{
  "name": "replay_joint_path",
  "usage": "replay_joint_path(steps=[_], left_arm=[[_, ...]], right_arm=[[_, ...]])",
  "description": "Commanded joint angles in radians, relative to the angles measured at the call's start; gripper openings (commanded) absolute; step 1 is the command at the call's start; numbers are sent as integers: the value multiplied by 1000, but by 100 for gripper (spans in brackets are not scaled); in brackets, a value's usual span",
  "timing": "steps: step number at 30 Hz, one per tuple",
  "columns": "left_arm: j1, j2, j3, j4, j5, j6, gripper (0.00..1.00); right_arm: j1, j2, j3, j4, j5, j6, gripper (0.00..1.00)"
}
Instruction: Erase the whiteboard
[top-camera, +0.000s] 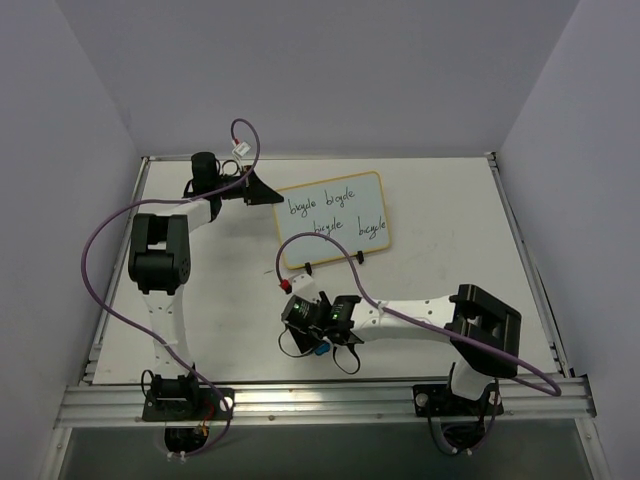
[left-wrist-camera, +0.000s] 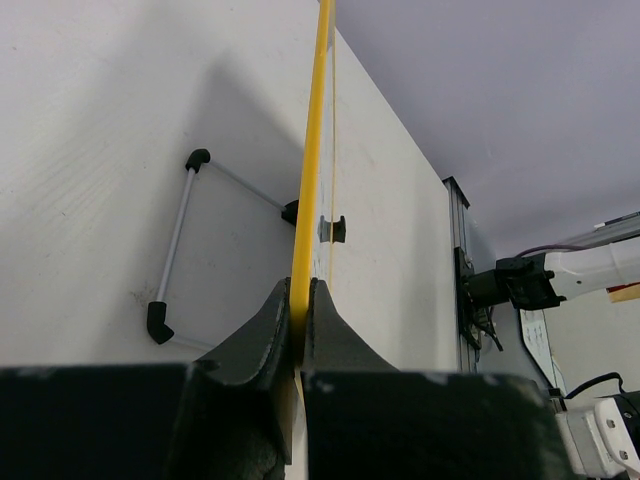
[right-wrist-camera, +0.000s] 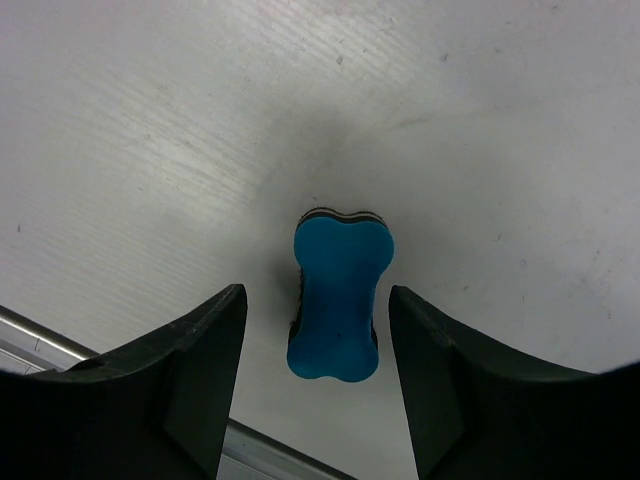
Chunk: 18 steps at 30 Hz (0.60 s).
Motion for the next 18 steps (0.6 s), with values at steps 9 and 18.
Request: replay_joint_path(steps=[9,18], left_arm=[[25,-9,-43,87,-8,37,2],[25,-12,-45,99,-10,24,2]], right_arm=[[11,50,37,-82,28,15,49],[9,44,35,-82,21,13,42]])
